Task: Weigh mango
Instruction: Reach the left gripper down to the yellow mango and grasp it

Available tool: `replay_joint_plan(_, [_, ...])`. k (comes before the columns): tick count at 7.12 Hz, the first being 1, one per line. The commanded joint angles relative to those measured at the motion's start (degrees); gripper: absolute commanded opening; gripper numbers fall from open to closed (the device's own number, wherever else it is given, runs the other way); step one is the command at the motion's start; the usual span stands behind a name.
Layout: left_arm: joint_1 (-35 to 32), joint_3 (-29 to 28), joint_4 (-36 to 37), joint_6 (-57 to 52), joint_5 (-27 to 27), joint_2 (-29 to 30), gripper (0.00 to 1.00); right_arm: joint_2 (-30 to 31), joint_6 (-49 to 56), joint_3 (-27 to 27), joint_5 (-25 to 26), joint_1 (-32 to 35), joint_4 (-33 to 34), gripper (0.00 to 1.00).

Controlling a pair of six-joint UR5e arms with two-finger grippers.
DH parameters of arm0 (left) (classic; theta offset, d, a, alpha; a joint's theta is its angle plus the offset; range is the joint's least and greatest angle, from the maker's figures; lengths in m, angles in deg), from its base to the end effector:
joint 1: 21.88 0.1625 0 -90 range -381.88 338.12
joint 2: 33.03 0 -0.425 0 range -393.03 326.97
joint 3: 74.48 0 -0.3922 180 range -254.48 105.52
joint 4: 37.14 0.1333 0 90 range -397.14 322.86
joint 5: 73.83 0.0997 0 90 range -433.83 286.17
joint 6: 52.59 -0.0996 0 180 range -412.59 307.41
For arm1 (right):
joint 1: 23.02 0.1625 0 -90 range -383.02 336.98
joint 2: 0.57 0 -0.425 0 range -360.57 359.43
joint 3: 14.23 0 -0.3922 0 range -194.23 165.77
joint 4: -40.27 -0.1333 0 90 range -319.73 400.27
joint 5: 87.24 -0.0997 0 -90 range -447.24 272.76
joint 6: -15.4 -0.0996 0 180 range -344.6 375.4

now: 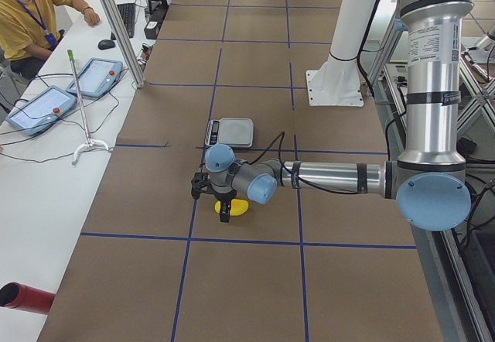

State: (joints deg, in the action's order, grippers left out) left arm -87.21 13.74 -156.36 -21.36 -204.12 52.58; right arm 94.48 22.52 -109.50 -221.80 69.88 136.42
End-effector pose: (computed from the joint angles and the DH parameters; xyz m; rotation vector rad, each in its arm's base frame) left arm 0.1373 -0.4639 0.6593 0.0155 0.7926 0.0330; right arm 0.0859 -0.4428 0.6652 -0.0300 -0.7826 -0.0296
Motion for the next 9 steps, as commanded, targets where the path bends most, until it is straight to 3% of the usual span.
replay_joint_plan(1, [1.08, -1.03, -1.89, 0.93, 0.56, 0.09, 1.00, 0.04, 0.00, 0.00, 0.00, 0.00, 0.00, 1.00])
replay_joint_plan(3, [3.79, -1.29, -1.97, 3.22, 0.56, 0.88, 1.00, 0.04, 0.00, 0.00, 0.00, 0.00, 0.00, 1.00])
replay_joint_plan(4, [4.06, -1.38, -1.97, 3.22, 0.56, 0.97, 0.95, 0.04, 0.00, 0.00, 0.00, 0.00, 0.00, 1.00])
replay_joint_plan(5, [4.15, -1.38, -1.97, 3.13, 0.47, 0.97, 0.66, 0.04, 0.00, 0.00, 0.00, 0.00, 0.00, 1.00])
replay_joint_plan(6, [4.15, -1.30, -1.97, 3.13, 0.38, 0.97, 0.12, 0.04, 0.00, 0.00, 0.00, 0.00, 0.00, 1.00])
replay_joint_plan(7, [4.15, -1.29, -1.89, 3.31, 0.64, 0.97, 0.00, 0.04, 0.00, 0.00, 0.00, 0.00, 0.00, 1.00])
replay_joint_plan(8, [4.07, -0.69, -1.89, 3.40, 0.38, 0.79, 0.00, -0.05, 0.00, 0.00, 0.00, 0.00, 0.00, 1.00])
replay_joint_plan(9, [3.89, 4.45, -0.84, 3.66, 0.12, 0.62, 0.00, -0.05, 0.00, 0.00, 0.00, 0.00, 0.00, 1.00])
